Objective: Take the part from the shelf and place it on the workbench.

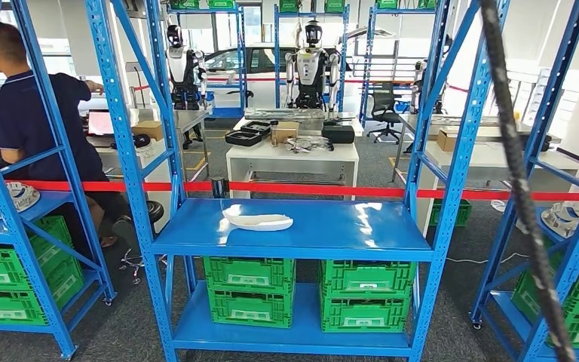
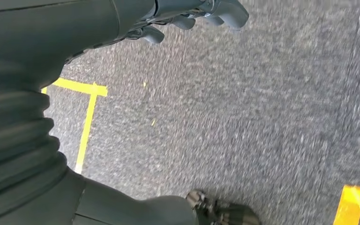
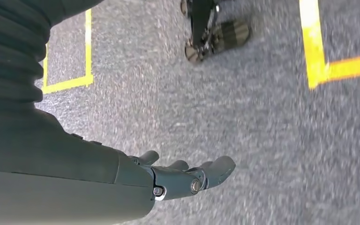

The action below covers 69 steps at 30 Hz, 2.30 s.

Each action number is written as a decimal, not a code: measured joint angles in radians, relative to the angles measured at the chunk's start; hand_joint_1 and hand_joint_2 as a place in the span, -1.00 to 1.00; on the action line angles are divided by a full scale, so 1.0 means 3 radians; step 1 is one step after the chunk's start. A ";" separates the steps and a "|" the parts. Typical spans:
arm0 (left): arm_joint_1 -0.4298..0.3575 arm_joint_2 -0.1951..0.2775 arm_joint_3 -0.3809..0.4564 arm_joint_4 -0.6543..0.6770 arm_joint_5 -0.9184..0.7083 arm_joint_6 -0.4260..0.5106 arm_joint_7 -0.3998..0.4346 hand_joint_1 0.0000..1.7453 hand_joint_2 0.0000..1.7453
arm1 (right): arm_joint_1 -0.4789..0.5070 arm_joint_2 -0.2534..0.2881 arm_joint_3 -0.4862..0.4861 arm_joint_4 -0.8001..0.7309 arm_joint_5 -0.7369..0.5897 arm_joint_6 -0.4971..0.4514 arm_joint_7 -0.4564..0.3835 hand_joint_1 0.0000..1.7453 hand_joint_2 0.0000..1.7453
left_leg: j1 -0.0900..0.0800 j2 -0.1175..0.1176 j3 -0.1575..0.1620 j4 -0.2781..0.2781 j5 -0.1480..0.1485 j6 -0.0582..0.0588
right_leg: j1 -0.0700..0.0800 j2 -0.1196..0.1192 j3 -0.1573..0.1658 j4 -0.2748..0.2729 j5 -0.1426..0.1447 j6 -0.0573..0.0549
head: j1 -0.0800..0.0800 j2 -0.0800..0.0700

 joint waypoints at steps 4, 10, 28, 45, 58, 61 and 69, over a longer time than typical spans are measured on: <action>-0.0050 -0.0033 0.0261 0.0038 -0.0247 0.0060 -0.0119 -1.00 -1.00 | -0.0042 0.0028 -0.0226 0.0037 0.0238 -0.0070 -0.0063 -1.00 -1.00 | 0.0000 0.0000 0.0001 0.0000 0.0000 0.0000 | 0.0000 0.0000 0.0000 0.0000 0.0000 0.0000 | 0.0000 0.0000; -0.0166 -0.0057 0.0584 0.0076 -0.0602 0.0083 -0.0345 -1.00 -1.00 | -0.0117 0.0062 -0.0616 0.0100 0.0617 -0.0159 -0.0161 -1.00 -1.00 | 0.0000 0.0000 0.0003 0.0000 0.0000 0.0000 | 0.0000 0.0000 -0.0001 0.0000 0.0000 0.0000 | 0.0000 0.0000; -0.0907 0.0113 0.0103 -0.0108 -0.0596 0.0239 -0.1088 -1.00 -1.00 | -0.0345 0.0094 -0.1787 0.0278 0.1794 -0.0256 -0.0442 -1.00 -1.00 | 0.0000 -0.0002 0.0006 0.0001 0.0010 -0.0009 | 0.0000 0.0001 -0.0001 0.0005 0.0005 0.0000 | 0.0000 0.0000; -0.1894 0.0229 -0.1303 -0.0566 -0.0463 0.0740 -0.1537 -1.00 -1.00 | -0.0474 0.0146 -0.2558 0.0395 0.2463 -0.0192 -0.0606 -1.00 -1.00 | 0.0000 0.0001 0.0008 0.0003 0.0017 -0.0015 | -0.0001 0.0003 -0.0002 0.0013 0.0012 -0.0003 | 0.0000 0.0000; -0.2505 0.0271 -0.2080 -0.0919 -0.0893 0.1286 -0.1691 -1.00 -1.00 | -0.0555 0.0199 -0.3043 0.0482 0.2934 -0.0061 -0.0726 -1.00 -1.00 | -0.0024 -0.0004 0.0003 0.0016 0.0015 -0.0007 | -0.0026 0.0002 -0.0005 0.0014 0.0021 0.0012 | 0.0000 0.0000; -0.2527 0.0272 -0.2092 -0.1008 -0.1082 0.1290 -0.1584 -1.00 -1.00 | -0.0557 0.0215 -0.3083 0.0498 0.2935 0.0016 -0.0733 -1.00 -1.00 | -0.0035 -0.0003 -0.0007 0.0006 0.0011 0.0021 | -0.0036 0.0003 -0.0011 0.0022 0.0038 0.0034 | 0.0000 0.0000; -0.2569 0.0263 -0.2094 -0.1105 -0.1305 0.1279 -0.1459 -1.00 -1.00 | -0.0579 0.0238 -0.3105 0.0514 0.2935 0.0140 -0.0738 -1.00 -1.00 | -0.0003 0.0035 0.0085 -0.0060 -0.0013 0.0094 | -0.0042 -0.0067 -0.0572 0.0963 -0.0264 0.0075 | 0.0009 0.0000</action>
